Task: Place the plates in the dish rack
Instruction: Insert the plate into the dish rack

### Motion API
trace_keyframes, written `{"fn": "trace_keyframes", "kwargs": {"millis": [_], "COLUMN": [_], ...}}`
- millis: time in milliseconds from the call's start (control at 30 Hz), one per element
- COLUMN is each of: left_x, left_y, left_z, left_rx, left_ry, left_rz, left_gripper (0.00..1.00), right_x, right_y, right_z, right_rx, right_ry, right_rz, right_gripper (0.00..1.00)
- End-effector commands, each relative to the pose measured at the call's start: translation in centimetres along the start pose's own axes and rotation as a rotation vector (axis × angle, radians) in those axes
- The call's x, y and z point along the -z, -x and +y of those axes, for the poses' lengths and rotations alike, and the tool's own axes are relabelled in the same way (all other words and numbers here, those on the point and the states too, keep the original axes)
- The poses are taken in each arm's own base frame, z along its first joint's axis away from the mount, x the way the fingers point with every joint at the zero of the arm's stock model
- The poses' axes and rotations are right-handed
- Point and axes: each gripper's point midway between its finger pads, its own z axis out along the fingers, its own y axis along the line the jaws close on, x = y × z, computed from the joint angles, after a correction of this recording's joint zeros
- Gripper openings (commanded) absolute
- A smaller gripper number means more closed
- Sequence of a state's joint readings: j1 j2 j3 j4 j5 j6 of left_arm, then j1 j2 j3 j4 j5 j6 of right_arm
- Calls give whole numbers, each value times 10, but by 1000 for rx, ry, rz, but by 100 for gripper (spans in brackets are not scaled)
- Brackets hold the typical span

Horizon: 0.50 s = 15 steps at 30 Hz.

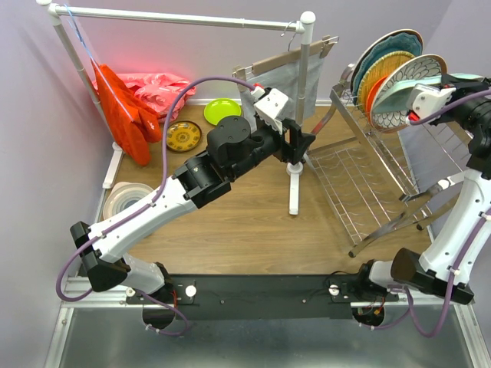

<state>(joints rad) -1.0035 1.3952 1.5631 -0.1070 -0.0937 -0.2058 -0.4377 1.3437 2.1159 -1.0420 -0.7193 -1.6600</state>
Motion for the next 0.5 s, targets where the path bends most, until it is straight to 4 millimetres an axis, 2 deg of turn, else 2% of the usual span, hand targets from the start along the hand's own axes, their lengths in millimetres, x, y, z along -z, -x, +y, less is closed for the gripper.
{"fn": "trace_keyframes", "kwargs": {"millis": [0,467], "left_x": [3,9], "left_y": [1,1], "left_z": [-3,-2], "left_rx": [-6,3], "left_ry": [-19,-15], "left_rz": [-2,-4], "left_gripper": [71,71], "right_x": [21,28], "right_y": [16,21], "right_z": [-39,-39], "right_rx": [133,143], "right_ry": [-130,-136], "right_rz": [8,18], "right_gripper": [3,3]}}
